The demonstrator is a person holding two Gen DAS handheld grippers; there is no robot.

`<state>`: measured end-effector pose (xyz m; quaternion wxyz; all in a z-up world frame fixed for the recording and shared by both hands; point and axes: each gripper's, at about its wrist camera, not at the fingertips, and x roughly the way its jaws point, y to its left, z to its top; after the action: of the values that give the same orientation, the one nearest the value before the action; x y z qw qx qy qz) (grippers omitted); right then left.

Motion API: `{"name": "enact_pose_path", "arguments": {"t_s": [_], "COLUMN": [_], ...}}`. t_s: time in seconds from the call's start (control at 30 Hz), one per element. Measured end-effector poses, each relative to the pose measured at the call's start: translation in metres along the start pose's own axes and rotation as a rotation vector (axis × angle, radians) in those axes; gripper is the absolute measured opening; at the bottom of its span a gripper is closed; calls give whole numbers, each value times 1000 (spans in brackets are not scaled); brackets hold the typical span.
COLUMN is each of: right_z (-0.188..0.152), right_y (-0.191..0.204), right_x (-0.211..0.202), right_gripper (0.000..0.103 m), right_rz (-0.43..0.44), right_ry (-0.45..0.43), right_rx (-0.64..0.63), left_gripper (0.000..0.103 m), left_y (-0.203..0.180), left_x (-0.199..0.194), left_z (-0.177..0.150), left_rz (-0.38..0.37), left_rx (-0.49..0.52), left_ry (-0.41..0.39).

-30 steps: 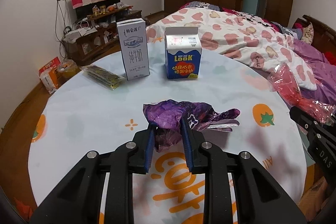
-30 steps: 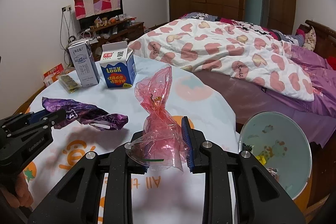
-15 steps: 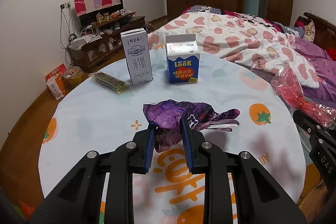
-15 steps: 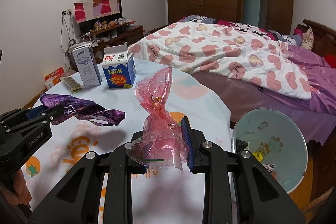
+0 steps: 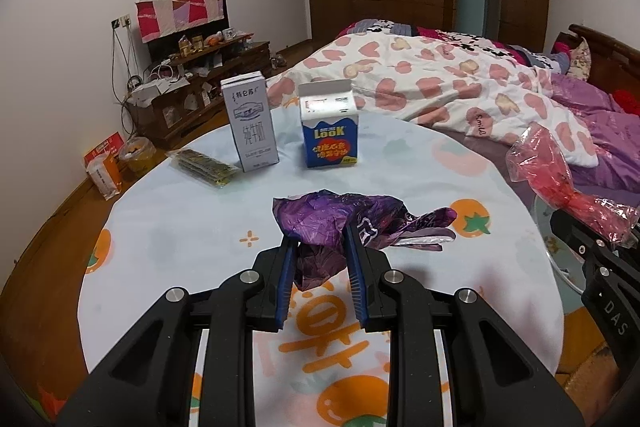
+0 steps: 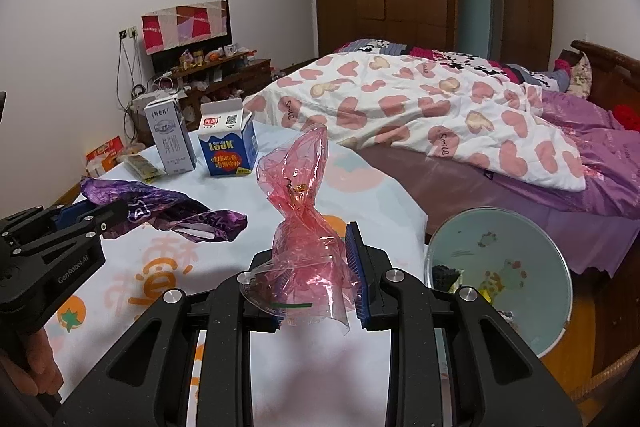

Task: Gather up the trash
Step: 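Carry the purple wrapper and pink bag over the blue bin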

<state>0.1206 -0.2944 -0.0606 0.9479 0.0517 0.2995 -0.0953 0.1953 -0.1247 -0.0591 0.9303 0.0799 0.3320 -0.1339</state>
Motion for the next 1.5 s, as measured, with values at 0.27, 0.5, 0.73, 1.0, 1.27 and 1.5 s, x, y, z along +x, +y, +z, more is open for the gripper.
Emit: {"name": "enact_pose_path", "arguments": {"t_s": [0.27,0.5,0.73,1.0,1.27,1.5], "right_z": [-2,-4,-8,-13,-20,-27], "right_y": [-9,-22,-41,-69,-98,-127], "right_x": [-9,-15,-21,-29,-34,-35], "right_gripper": [27,27,27,27,27,27], "right_rz": [-17,-35,-56,-95,-131,-167], "right_ry": [-11,-16,-21,-28,-28,-24], "right_rx": [15,32,53,92,133,173], "left_gripper": [24,24,24,24,24,24], "left_y": [-13,-23,-37,-64,-96,-128], "left_x": [-8,-10,-12,-16,-19,-18], "left_z": [3,5,7,11,18,24], "left_rz": [-15,-32,-51,-74,-103,-140], "left_rx": [15,28,40,76,115,152], "left_ry": [-14,-16,-20,-31,-45,-48]}}
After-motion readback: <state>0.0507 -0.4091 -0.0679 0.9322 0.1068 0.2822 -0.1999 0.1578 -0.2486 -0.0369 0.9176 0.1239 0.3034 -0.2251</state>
